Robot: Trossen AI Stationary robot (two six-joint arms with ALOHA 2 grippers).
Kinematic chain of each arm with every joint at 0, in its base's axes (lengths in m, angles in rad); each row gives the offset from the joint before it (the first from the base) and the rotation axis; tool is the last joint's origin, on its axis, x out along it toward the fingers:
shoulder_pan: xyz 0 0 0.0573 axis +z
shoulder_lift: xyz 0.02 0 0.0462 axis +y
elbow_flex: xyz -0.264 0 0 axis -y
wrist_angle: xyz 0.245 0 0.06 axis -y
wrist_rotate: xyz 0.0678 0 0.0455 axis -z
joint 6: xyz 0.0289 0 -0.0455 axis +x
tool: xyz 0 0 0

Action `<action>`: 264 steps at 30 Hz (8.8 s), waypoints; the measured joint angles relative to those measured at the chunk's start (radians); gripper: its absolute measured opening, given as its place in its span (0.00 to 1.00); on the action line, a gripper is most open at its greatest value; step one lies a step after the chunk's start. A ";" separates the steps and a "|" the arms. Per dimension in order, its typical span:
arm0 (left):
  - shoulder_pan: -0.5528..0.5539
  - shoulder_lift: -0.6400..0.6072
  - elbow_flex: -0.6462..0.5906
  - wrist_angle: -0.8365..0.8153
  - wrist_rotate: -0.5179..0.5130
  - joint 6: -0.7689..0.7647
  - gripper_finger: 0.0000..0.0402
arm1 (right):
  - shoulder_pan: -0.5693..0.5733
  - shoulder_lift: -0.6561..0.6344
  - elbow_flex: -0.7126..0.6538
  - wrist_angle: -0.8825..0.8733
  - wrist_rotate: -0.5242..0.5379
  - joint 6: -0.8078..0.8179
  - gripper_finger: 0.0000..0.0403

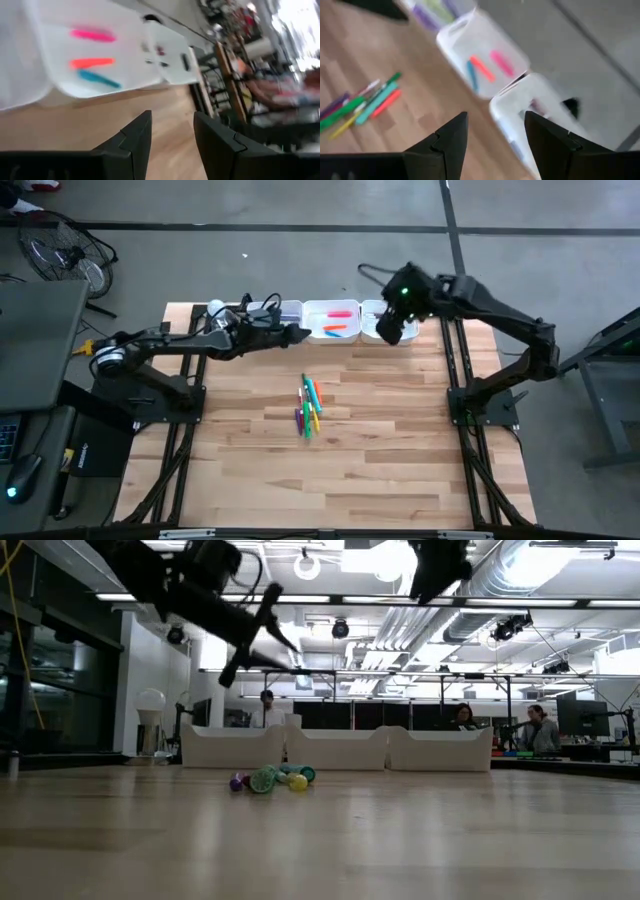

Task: Pick & Place Markers
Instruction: Put the orange pen into the middle white bin, then put the light blue highlighter pen into the left white bin

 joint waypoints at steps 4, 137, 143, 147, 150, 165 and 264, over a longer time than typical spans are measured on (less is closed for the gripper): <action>-0.071 -0.072 0.000 -0.034 -0.056 0.154 0.36 | 0.022 0.001 -0.149 0.100 -0.104 0.042 0.46; -0.267 -0.947 -0.350 -0.496 -0.013 0.530 0.36 | 0.344 0.916 0.166 0.098 -0.133 0.390 0.46; -0.267 -0.947 -0.350 -0.496 -0.013 0.530 0.36 | 0.344 0.916 0.166 0.090 -0.152 0.338 0.45; -0.267 -0.947 -0.350 -0.496 -0.013 0.529 0.36 | 0.344 0.916 0.166 0.089 -0.155 0.330 0.42; -0.267 -0.947 -0.350 -0.496 -0.013 0.529 0.36 | 0.344 0.916 0.165 0.092 -0.156 0.324 0.36; -0.267 -0.947 -0.349 -0.495 -0.018 0.527 0.36 | 0.338 0.916 0.164 0.095 -0.161 0.320 0.06; -0.267 -0.939 -0.349 -0.470 -0.287 0.240 0.36 | -0.218 0.805 0.270 0.190 -0.419 -0.811 0.33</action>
